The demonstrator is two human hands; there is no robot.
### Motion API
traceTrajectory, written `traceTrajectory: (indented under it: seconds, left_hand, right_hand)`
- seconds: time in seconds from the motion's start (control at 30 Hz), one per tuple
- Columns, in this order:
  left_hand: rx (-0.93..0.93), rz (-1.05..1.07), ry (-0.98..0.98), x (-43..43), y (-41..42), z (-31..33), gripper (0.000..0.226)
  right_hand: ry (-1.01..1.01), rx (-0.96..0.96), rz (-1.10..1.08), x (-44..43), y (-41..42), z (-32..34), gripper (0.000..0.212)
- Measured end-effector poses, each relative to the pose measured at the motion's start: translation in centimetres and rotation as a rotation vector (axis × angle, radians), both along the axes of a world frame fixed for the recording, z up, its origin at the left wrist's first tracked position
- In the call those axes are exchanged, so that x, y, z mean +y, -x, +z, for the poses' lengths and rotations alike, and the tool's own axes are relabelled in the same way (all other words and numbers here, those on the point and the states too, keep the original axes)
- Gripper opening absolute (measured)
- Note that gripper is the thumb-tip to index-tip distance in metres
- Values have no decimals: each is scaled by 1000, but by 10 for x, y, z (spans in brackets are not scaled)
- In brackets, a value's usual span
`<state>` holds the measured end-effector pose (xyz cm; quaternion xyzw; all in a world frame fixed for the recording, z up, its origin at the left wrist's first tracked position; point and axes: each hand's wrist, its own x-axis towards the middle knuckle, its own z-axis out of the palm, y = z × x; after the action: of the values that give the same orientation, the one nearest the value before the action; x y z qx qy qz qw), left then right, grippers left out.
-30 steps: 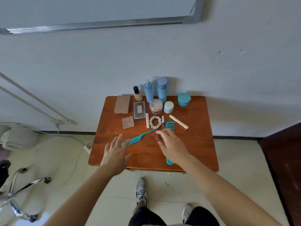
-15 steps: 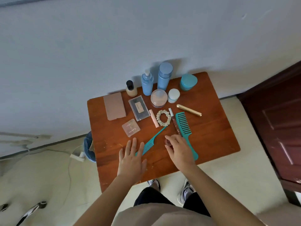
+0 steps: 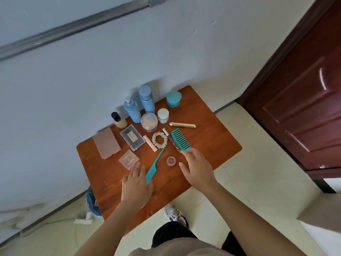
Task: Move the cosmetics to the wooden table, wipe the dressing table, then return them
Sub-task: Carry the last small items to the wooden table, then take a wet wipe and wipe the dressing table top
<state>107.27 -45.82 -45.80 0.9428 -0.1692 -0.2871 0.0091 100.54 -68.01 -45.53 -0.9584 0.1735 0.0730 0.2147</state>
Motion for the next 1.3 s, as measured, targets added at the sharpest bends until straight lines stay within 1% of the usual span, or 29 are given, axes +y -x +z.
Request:
traceTrajectory:
  seconds: [0.13, 0.27, 0.4, 0.5, 0.6, 0.63, 0.73, 0.8, 0.9, 1.03, 1.17, 1.3]
  left_hand:
    - [-192, -150, 96, -53, 9, 42, 65]
    - [-316, -345, 239, -137, 48, 92, 68]
    - [-360, -507, 379, -230, 146, 132, 67]
    - [-393, -718, 503, -297, 243, 156, 68]
    - [-361, -968, 642, -359, 347, 180, 80]
    - [-354, -1048, 674, -378, 384, 187, 80]
    - [-347, -1258, 785, -423, 486, 205, 74]
    - [-341, -1388, 830, -446, 548, 212, 71]
    - [-281, -1553, 878, -473, 629, 212, 67]
    - [-223, -1760, 928, -509, 722, 196, 65]
    - [-126, -1853, 981, -555, 801, 178, 63]
    - [-58, -1859, 1019, -618, 874, 173, 63]
  right_hand:
    - [35, -116, -187, -53, 56, 31, 49]
    - [131, -213, -363, -118, 154, 63, 51]
    - [265, -253, -550, -172, 308, 92, 60]
    - [409, -301, -737, -199, 445, 118, 64]
    - [499, -343, -994, -208, 583, 145, 66]
    - [536, -362, -1082, -208, 625, 153, 66]
    - [608, -371, -1292, -203, 731, 169, 66]
    - [634, -371, -1399, -198, 785, 174, 66]
    - [664, -350, -1525, -187, 844, 171, 67]
    - [674, -331, -1632, -183, 906, 163, 67]
    - [663, -262, -1704, -207, 966, 155, 68]
    - [640, -180, -1733, -260, 1033, 161, 67]
